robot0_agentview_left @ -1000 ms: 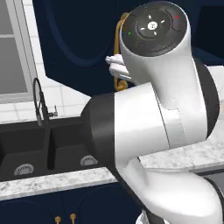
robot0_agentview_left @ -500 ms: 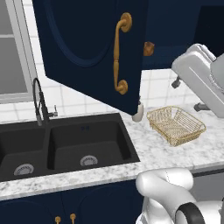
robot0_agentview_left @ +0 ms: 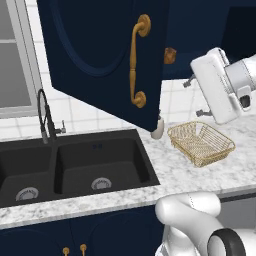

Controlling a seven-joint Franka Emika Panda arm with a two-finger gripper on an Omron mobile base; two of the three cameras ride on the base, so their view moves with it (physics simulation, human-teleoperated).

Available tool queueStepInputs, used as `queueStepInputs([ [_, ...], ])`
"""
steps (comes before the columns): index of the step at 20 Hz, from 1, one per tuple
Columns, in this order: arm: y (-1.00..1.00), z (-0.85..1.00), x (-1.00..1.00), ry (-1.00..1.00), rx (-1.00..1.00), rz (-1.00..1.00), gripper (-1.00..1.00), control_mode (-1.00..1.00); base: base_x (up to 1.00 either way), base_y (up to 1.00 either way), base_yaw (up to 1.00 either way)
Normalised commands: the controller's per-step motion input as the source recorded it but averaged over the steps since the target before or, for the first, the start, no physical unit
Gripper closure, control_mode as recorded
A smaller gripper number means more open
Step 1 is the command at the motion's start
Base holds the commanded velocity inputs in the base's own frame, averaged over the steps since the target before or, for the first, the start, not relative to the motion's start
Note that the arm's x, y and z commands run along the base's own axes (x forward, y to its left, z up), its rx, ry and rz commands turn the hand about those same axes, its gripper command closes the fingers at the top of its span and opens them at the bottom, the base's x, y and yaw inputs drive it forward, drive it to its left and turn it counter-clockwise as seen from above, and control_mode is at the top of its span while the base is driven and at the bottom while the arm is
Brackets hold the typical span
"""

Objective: Open the cabinet, pick up the bread from the cabinet and place it in the basket. Then move the basket to the dining counter.

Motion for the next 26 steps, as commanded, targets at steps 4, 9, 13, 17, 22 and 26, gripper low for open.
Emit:
queueStepInputs([
  [4, 0.09, -0.01, 0.81, 0.01, 0.24, 0.03, -1.0, -1.0, 0.0, 0.0, 0.0],
  [9, 0.51, 0.0, 0.35, 0.0, 0.16, 0.01, -1.0, -1.0, 0.0, 0.0, 0.0],
  [13, 0.73, 0.0, 0.14, 0.0, 0.28, 0.11, -1.0, -1.0, 0.0, 0.0, 0.0],
  [17, 0.96, 0.03, 0.01, 0.0, 0.17, 0.28, -1.0, -1.0, 0.0, 0.0, 0.0],
  [22, 0.92, 0.04, -0.11, 0.0, 0.03, 0.27, -1.0, -1.0, 0.0, 0.0, 0.0],
  [26, 1.0, 0.0, -0.24, 0.0, 0.0, 0.16, -1.0, -1.0, 0.0, 0.0, 0.0],
])
